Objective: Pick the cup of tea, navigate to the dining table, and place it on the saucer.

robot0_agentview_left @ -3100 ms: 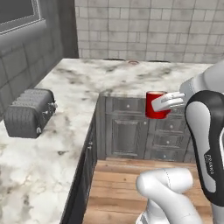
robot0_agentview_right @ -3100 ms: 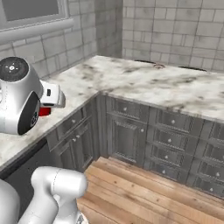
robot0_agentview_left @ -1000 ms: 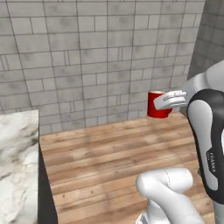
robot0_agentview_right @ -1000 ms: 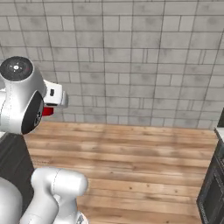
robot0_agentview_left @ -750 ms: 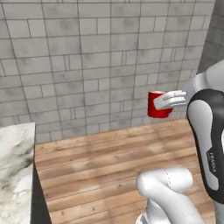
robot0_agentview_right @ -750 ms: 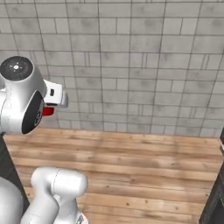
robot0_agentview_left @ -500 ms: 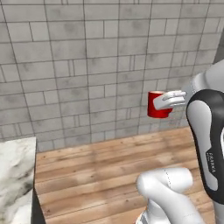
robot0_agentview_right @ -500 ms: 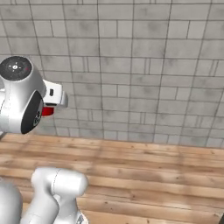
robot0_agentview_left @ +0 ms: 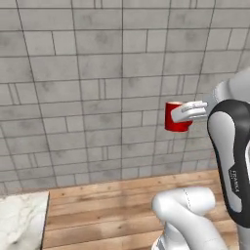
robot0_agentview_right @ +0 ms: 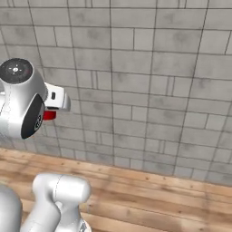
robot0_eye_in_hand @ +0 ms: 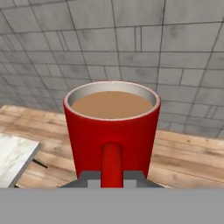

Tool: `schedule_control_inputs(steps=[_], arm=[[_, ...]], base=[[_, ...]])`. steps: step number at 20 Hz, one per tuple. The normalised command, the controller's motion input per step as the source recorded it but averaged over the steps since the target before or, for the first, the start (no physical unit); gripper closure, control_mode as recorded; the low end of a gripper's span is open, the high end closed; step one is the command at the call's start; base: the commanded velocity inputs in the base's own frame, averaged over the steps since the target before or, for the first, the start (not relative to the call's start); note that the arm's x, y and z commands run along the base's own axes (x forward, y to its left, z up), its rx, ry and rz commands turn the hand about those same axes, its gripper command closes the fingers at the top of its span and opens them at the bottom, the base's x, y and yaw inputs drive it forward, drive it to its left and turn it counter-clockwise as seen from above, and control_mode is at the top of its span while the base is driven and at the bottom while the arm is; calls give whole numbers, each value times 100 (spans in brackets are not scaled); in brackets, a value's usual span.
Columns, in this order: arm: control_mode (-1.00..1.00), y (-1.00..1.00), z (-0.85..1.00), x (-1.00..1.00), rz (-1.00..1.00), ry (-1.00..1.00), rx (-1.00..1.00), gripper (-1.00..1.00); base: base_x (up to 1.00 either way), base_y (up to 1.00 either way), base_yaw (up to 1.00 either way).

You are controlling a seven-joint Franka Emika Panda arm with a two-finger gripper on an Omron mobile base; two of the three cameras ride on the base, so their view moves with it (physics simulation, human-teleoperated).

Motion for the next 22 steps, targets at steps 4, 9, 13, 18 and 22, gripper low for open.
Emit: schedule_control_inputs(steps=[4,9,13,18,22], arm=[[100,0,0,0,0,0,0,100],[100,0,0,0,0,0,0,100],[100,0,0,0,0,0,0,100],[100,0,0,0,0,0,0,100],[100,0,0,0,0,0,0,100]], base=[[100,0,38],[100,0,52],[100,0,62],[98,0,79],[96,0,83]])
